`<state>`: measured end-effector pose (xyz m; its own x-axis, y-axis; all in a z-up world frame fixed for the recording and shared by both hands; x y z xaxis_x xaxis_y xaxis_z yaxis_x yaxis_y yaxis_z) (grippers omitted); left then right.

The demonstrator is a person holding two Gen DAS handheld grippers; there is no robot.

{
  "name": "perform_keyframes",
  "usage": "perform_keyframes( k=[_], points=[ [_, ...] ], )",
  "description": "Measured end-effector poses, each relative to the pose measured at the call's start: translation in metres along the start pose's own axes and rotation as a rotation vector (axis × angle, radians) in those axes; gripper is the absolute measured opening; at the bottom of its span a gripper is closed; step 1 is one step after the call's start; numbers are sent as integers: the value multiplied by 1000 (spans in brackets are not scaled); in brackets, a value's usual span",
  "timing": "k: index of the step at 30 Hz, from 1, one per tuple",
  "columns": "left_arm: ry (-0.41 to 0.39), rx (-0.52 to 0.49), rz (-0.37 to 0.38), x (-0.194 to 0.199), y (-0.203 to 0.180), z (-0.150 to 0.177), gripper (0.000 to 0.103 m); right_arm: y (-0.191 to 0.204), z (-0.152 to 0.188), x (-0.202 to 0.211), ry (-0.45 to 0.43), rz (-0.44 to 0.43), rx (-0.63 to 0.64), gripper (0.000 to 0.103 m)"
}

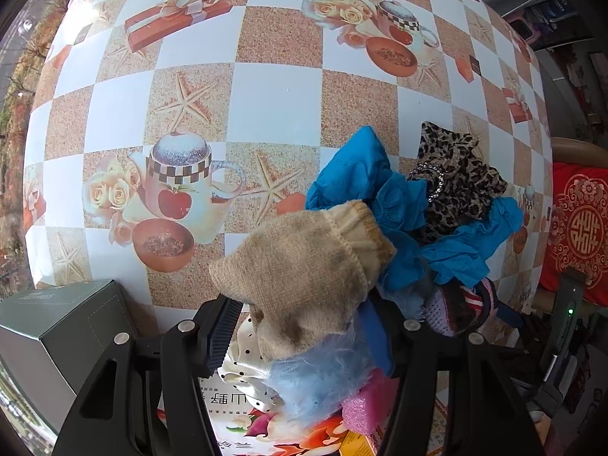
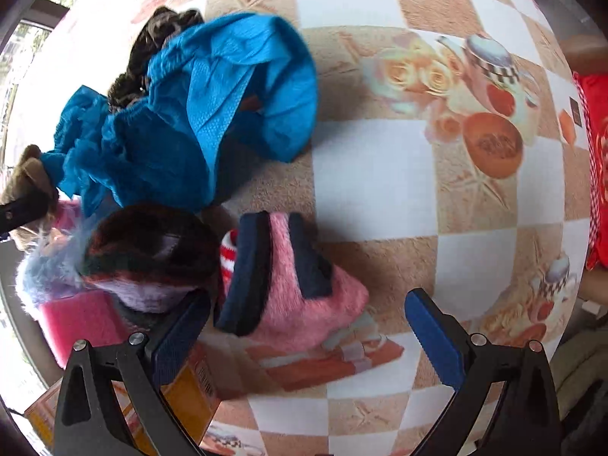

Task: Organize soft objects
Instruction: 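Grasp the beige glove with the left tool while the right tool grasps the pink-navy sock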

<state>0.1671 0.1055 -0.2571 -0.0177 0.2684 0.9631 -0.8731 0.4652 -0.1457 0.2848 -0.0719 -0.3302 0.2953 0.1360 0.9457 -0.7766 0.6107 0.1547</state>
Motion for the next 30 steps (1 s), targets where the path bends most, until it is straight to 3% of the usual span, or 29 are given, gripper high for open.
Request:
perform_keyframes(
  k=[2, 4, 5, 8, 17, 23, 30],
  points=[
    [-18, -21, 24, 3, -6, 5, 51, 1, 3, -4, -7, -1, 4, 85],
    [-46, -37, 9, 9, -7, 7, 39, 2, 5, 1, -27, -4, 17, 66],
    [-61, -44, 5, 12, -7, 6, 35, 2, 7, 4, -34, -25, 20, 50],
    [-109, -48, -20, 25, -4, 5, 29, -5, 8, 17, -67, -70, -1, 40],
    [-212, -130, -61, 64, -7, 14, 28, -55, 23, 60, -162, -171, -93, 40],
    [-243, -294, -84, 79, -58, 36, 28, -56, 9, 95, -203, -190, -134, 40],
    [-244, -528, -49, 83, -139, 84, 28, -70, 37, 135, -234, -195, -195, 40]
  ],
)
Point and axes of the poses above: each gripper's, at about its wrist camera, not at the fingertips, and x roughly against the way its jaws point, y to its left, z to its underside, the point moved 10 cm from there along -x, roughly the way its jaws point, and after that the axes turned 5 degrees about y, right-handed, at the moved point
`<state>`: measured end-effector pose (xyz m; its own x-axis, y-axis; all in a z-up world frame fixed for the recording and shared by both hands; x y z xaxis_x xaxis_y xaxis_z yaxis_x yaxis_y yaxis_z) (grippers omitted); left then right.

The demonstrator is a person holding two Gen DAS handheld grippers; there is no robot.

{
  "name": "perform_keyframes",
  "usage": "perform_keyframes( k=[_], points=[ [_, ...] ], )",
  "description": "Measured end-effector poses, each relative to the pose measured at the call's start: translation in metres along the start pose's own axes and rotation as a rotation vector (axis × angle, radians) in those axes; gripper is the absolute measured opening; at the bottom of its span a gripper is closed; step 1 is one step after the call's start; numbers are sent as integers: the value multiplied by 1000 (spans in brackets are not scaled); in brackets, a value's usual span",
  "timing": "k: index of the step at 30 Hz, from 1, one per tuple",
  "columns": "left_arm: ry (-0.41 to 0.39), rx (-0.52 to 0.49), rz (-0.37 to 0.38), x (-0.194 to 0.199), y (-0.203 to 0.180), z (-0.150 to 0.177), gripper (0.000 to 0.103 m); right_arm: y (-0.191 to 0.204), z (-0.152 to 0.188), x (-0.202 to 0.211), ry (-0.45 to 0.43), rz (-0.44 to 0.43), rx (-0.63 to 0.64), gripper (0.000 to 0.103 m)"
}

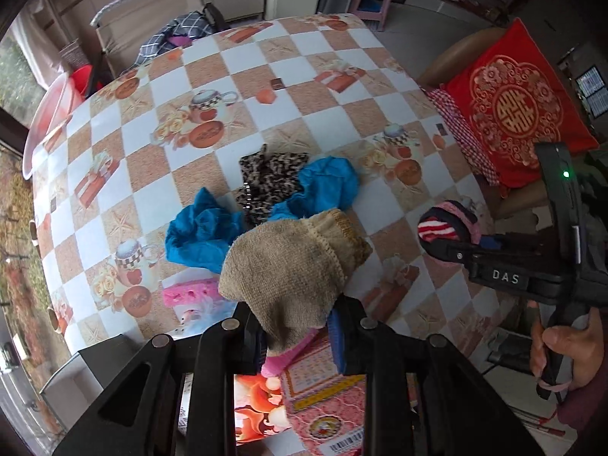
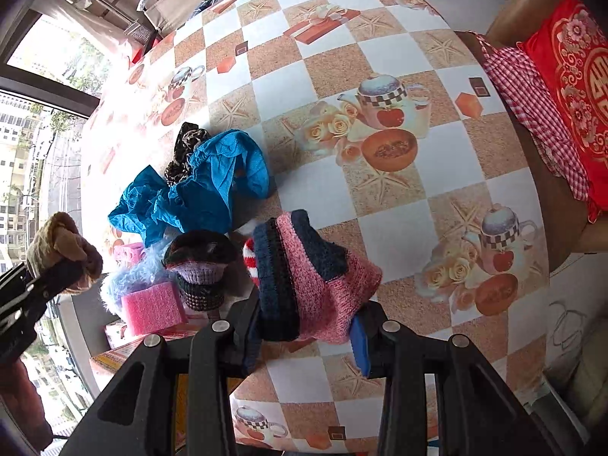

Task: Organize soft objects
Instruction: 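Grasp the beige glove with the left tool while the right tool grasps the pink-navy sock, then carry the beige glove and pink-navy sock over the white box with both tools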

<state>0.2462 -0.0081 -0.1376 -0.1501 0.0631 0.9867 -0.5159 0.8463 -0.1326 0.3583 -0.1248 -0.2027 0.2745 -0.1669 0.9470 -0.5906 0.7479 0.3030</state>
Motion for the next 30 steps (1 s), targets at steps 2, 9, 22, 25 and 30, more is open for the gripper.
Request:
perform_keyframes(
  k=[2, 9, 22, 25, 30],
  points=[
    [-9, -58, 14, 3, -24, 0, 28, -4, 5, 10, -12, 2, -16, 40],
    [-18, -239, 43, 10, -89, 12, 28, -32, 21, 43, -54, 25, -68, 40],
    [38, -500, 116, 8, -164, 87, 28, -61, 79, 58, -53, 90, -116, 40],
    [56, -535, 130, 7, -170, 108, 28, -58, 95, 54, -38, 97, -110, 40],
    [82, -586, 134, 3, -169, 141, 28, -48, 120, 43, -17, 100, -101, 40]
  ],
)
Point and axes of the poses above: each gripper's, at about its wrist camera, not at the fingertips, and x roughly against the way its jaws point, y to its left, z to its underside, the point moved 10 cm from there along -x, roughly the way its jaws point, and after that the axes turned 5 degrees about y, right-handed, at the moved point
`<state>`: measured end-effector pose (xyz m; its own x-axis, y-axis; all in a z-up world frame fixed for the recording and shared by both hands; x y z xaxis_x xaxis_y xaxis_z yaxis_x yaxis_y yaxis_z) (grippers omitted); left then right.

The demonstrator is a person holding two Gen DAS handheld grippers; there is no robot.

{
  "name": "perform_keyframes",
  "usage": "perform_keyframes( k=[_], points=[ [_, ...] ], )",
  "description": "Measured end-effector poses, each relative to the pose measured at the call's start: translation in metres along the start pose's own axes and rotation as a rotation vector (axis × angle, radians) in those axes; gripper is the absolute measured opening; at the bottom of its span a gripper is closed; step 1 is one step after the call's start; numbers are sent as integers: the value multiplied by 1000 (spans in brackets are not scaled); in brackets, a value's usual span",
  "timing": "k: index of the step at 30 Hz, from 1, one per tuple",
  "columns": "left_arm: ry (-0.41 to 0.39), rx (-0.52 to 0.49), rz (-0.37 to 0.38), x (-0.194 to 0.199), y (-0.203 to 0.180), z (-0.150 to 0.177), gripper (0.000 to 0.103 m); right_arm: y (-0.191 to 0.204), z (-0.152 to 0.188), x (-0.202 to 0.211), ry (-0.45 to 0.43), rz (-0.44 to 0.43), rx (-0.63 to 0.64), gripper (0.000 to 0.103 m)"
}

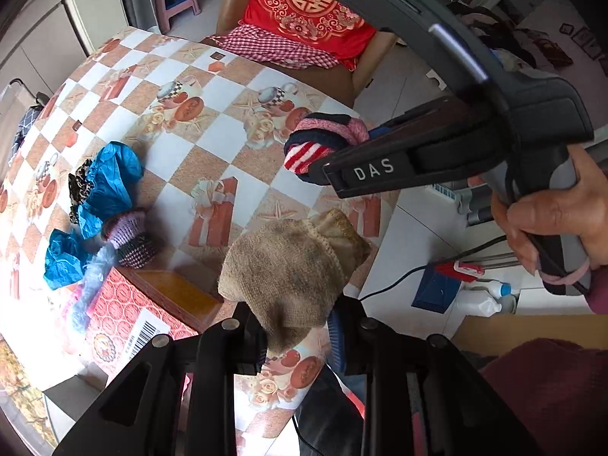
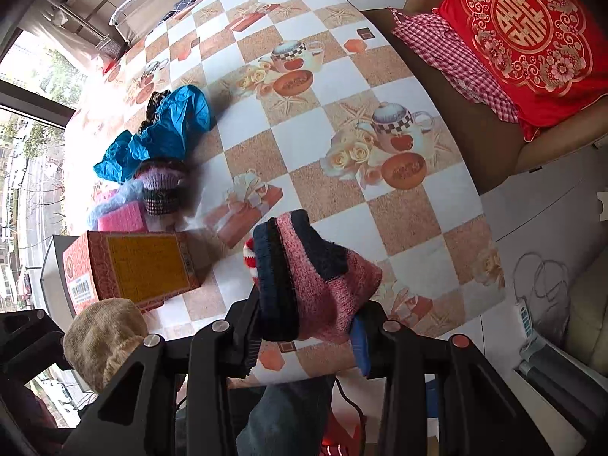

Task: Organize soft objects
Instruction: 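Carry the beige glove and pink-navy sock over the white box with both tools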

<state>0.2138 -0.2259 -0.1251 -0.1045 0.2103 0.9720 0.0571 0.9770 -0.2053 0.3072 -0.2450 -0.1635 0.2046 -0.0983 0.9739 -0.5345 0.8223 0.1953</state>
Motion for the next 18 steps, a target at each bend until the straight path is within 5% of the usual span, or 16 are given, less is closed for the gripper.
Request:
perform_keyframes(
  k=[18],
  points=[
    [9, 41, -6, 7, 15, 82, 28, 76, 64, -18, 41, 9, 176, 40]
  ],
)
Point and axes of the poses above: each gripper's, at about its wrist camera, not at the fingertips, and x roughly against the way its jaws point, y to its left, z to its underside, the point moved 10 cm from there along -x, roughly the way its jaws point, and after that the axes turned 5 degrees about y, right-handed, at the moved point
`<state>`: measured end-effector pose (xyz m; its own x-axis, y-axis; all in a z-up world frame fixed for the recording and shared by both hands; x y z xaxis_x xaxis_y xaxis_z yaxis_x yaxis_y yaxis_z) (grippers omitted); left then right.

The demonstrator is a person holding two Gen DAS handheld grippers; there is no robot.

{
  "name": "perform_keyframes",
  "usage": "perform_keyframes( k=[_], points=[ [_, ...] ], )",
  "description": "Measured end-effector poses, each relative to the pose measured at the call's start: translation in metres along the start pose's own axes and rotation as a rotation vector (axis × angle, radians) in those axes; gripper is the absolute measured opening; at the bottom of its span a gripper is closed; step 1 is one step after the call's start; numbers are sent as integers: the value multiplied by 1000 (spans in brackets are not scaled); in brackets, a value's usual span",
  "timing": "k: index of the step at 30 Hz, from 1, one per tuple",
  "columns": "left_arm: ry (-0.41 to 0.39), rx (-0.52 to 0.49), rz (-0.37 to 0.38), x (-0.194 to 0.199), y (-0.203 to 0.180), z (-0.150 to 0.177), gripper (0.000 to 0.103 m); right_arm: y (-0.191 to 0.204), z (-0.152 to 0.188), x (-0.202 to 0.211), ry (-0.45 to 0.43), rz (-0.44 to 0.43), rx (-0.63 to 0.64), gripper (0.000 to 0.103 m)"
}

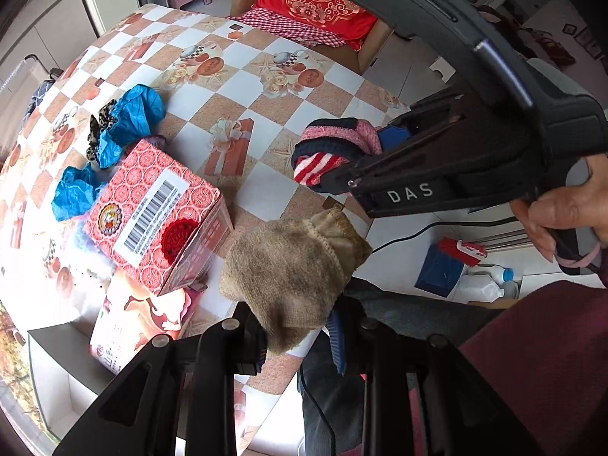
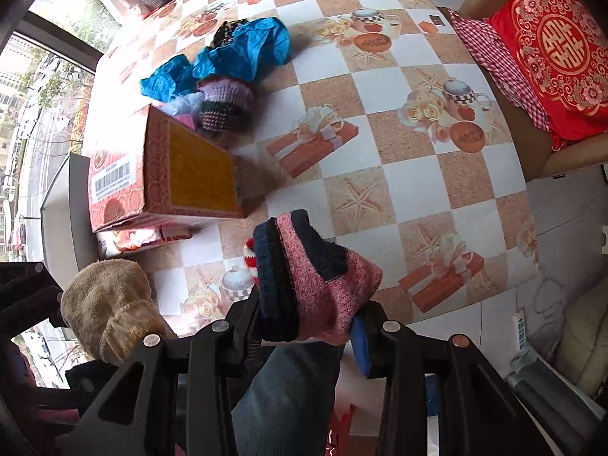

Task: Organize soft objects
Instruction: 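Carry the beige glove and pink-navy sock over the white box with both tools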

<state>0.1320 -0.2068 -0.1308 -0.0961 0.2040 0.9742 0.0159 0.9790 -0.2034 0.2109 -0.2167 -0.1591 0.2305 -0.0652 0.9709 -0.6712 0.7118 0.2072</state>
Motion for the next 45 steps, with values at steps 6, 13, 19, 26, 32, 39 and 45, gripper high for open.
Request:
perform_keyframes(
  k=[6, 13, 19, 26, 32, 39, 45],
  points=[
    [-17, 19, -14, 8, 8, 21, 28, 40, 9, 0, -7, -22, 107, 40],
    [-60, 56, -33, 19, 19, 38, 28, 75, 16, -2, 2, -18, 214, 40],
    [-101, 123, -42, 32, 39, 49, 28, 97, 21, 0, 8, -2, 308, 40],
    [-146, 230, -67, 49, 71, 71, 28, 133, 22, 7, 6, -1, 434, 40],
    [-179, 348, -87, 60, 101, 92, 28, 167, 16, 15, -2, 5, 532, 40],
    [-221, 488, -102, 68, 129, 118, 28, 201, 9, 18, -1, 14, 628, 40],
    [-247, 604, -132, 72, 150, 141, 28, 226, 7, 17, 8, 28, 707, 40]
  ],
)
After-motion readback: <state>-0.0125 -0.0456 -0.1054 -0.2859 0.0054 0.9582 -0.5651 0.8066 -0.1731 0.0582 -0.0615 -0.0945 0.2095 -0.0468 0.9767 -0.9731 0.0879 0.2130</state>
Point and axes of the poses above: each gripper's, at about its wrist camera, not at the fingertips, and x roughly against the way its jaws point, y to its left, z to its underside, the point moved 10 cm from there along -x, roughly the way its jaws point, and after that the axes turned 5 degrees about y, right-handed, at the moved point
